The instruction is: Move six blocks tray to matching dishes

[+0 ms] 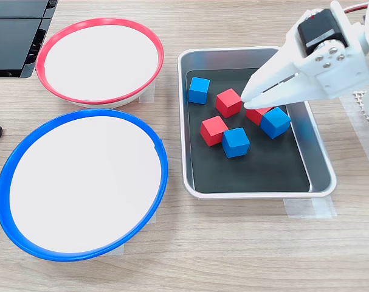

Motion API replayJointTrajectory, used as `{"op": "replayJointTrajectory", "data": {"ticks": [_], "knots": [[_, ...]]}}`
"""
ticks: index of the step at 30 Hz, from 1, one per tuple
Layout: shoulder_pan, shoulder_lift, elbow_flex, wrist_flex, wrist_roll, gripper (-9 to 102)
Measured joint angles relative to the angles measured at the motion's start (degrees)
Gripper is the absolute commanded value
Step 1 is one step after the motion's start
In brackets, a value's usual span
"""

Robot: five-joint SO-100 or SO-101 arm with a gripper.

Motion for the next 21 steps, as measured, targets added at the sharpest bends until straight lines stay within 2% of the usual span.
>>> {"op": "replayJointTrajectory", "data": {"ticks": [2,4,7,11,14,17,21], "knots": [[0.0,0.0,0.0,0.0,-0.1,0],[-0.9,-0.1,0.0,0.6,-1.1,4],[-2.0,-3.0,-2.9,6.1,-6.9,7],[0.5,-20.4,-16.4,17.7,-20.1,9],[1.7,-32.1,-25.8,22.8,-25.3,17],[2.9,-41.1,-33.0,25.3,-29.5,20],[2.8,-52.0,-34.5,24.0,-38.2,15]]}}
